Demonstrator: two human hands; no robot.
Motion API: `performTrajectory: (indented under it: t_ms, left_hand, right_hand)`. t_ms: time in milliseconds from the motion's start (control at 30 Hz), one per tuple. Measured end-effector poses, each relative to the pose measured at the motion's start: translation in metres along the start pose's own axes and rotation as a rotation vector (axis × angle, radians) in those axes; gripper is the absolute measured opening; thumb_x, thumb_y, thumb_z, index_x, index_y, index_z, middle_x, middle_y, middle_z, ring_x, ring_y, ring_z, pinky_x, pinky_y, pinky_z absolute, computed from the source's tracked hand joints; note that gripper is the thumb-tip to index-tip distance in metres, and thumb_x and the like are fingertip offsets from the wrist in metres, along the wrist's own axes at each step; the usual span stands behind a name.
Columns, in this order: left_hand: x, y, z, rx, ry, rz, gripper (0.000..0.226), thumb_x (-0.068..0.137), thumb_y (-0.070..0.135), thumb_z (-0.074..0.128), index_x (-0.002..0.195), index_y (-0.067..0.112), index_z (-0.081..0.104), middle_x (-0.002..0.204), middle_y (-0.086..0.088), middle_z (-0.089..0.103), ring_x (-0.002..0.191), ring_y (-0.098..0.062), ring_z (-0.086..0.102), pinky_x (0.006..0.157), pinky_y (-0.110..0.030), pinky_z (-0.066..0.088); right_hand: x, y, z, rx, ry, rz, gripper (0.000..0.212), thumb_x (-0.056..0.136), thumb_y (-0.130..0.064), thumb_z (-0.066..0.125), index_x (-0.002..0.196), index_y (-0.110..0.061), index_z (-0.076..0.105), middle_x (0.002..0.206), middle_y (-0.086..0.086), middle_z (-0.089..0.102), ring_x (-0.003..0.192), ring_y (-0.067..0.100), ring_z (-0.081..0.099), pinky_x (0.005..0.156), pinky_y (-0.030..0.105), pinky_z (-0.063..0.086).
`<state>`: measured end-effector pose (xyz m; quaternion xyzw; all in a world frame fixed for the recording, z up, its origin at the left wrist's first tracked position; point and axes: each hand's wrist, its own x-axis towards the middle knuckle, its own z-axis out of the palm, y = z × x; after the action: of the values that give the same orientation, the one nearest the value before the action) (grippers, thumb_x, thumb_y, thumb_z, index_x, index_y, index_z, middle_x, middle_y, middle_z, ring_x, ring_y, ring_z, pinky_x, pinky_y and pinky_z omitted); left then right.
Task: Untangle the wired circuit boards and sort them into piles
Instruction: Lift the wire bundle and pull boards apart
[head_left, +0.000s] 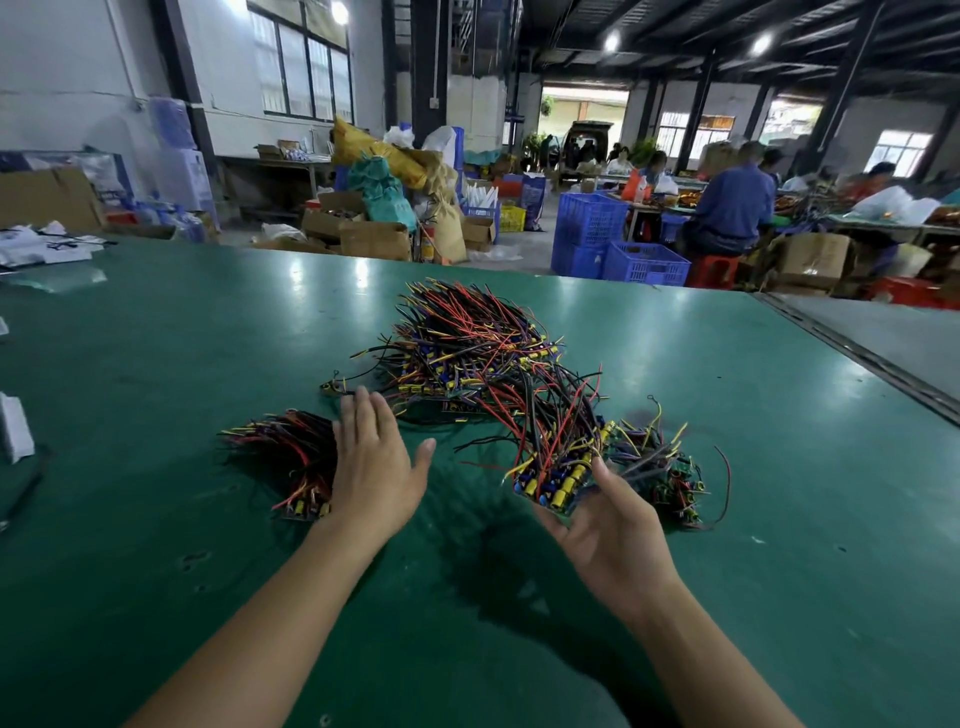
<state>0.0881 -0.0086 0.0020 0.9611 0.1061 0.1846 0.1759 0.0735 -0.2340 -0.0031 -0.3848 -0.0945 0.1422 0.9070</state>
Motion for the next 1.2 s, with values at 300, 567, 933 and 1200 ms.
performTrajectory:
  t_ms: [300, 567, 933, 1200]
  left_hand:
    - [-0.028, 0.031, 0.02, -0.169, 0.292, 0.074, 0.07, 0.094, 0.03, 0.055, 0.148, -0.005, 0.027, 0.159, -0.021, 0.009, 0.147, -0.035, 0.014, 0.119, -0.044, 0.021]
    - [-0.018, 0.007, 0.012, -0.039, 0.247, -0.009, 0.05, 0.1, 0.017, 0.047, 0.149, 0.012, 0.035, 0.11, -0.01, 0.048, 0.097, -0.029, 0.049, 0.078, -0.037, 0.041]
    - [-0.013, -0.022, 0.021, -0.021, 0.103, 0.016, 0.015, 0.088, 0.02, 0.064, 0.087, 0.012, 0.051, 0.096, -0.004, 0.045, 0.1, -0.028, 0.046, 0.086, -0.035, 0.04]
    - [0.008, -0.056, 0.012, -0.037, 0.032, 0.051, 0.015, 0.08, 0.005, 0.074, 0.082, 0.008, 0.059, 0.101, -0.006, 0.053, 0.109, -0.03, 0.045, 0.11, -0.046, 0.025]
  right_hand:
    - [-0.002, 0.001, 0.0, 0.068, -0.076, -0.055, 0.04, 0.084, -0.009, 0.064, 0.121, -0.011, 0.051, 0.12, 0.016, 0.067, 0.113, 0.033, 0.064, 0.088, 0.05, 0.054]
    - [-0.002, 0.002, 0.001, 0.082, -0.052, -0.042, 0.047, 0.087, -0.007, 0.051, 0.134, -0.011, 0.046, 0.12, 0.01, 0.068, 0.108, 0.03, 0.067, 0.082, 0.045, 0.056]
    - [-0.004, -0.001, 0.002, 0.082, -0.064, 0.016, 0.069, 0.073, -0.021, 0.077, 0.135, -0.006, 0.051, 0.13, 0.016, 0.061, 0.117, 0.035, 0.061, 0.087, 0.045, 0.055]
    - [-0.007, -0.004, 0.005, 0.122, -0.102, 0.034, 0.079, 0.052, -0.023, 0.087, 0.122, -0.005, 0.056, 0.129, 0.021, 0.057, 0.128, 0.041, 0.049, 0.109, 0.064, 0.033]
